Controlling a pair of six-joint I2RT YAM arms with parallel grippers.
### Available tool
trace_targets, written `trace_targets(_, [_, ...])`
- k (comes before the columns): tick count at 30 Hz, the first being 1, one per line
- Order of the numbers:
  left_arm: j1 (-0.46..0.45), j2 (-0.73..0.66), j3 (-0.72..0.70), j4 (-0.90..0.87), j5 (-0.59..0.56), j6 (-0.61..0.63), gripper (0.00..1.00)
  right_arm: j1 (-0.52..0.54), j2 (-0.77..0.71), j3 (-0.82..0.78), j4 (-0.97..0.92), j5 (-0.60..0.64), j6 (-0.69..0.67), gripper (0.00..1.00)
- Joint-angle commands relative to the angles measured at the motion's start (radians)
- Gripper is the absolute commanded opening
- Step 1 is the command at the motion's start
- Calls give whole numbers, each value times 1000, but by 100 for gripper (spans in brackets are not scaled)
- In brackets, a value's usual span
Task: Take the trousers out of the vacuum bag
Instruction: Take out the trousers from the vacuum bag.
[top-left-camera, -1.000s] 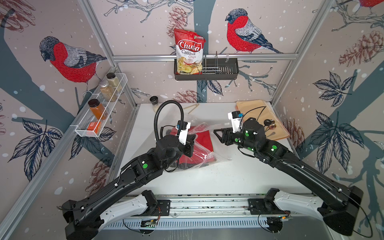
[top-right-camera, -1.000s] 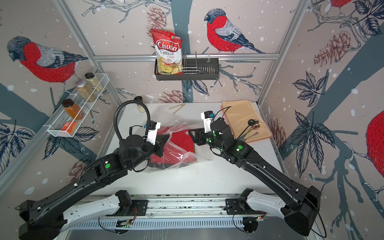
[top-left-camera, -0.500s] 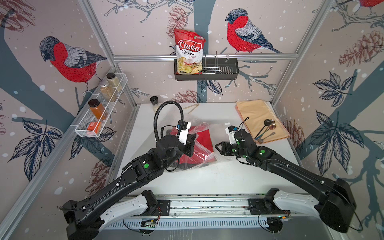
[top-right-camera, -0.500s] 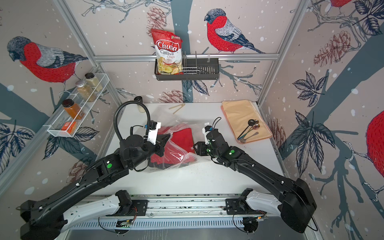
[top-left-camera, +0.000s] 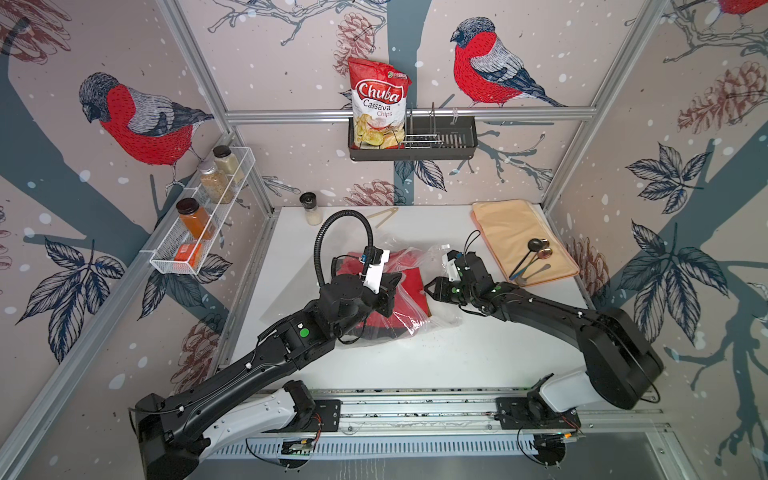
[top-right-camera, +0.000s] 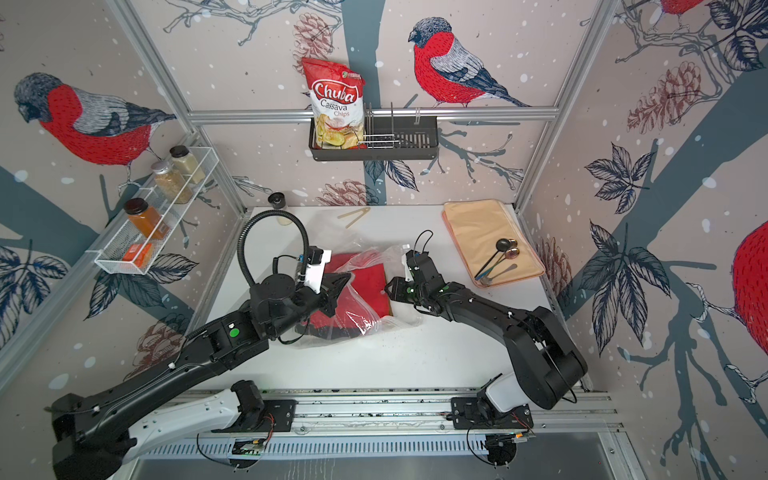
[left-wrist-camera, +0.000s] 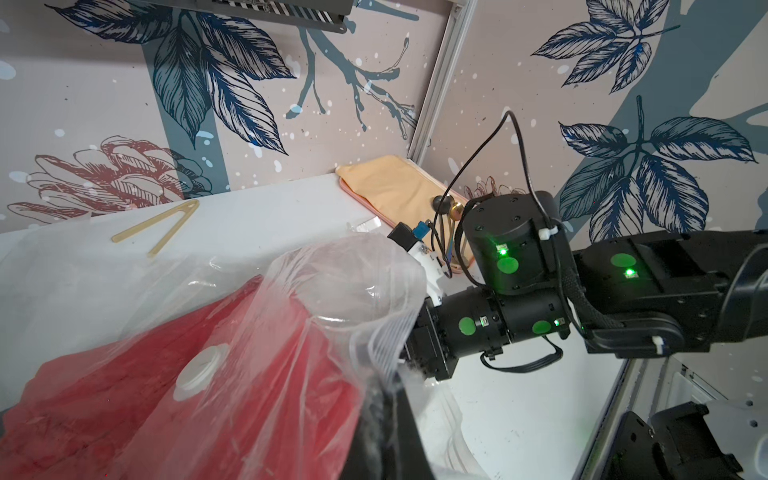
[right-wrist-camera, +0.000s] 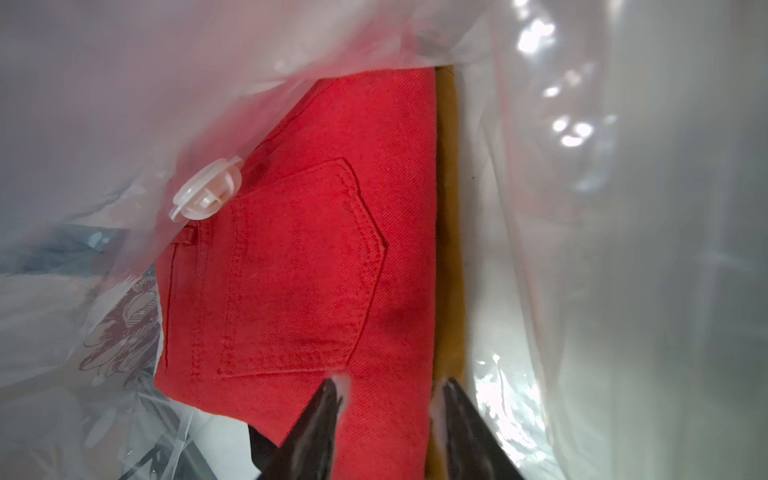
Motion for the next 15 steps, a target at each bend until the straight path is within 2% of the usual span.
trace_targets(1, [4,28,7,113,-40,23,0,26,-1,-12,44,48,29,42])
trace_targets(10, [79,203,81,205,-39,-17,0,150,-174,-37,-84,362,61,39])
trace_targets(15, [94,250,99,246,-22,-23,0,154,-210,-66,-86,343,60,39])
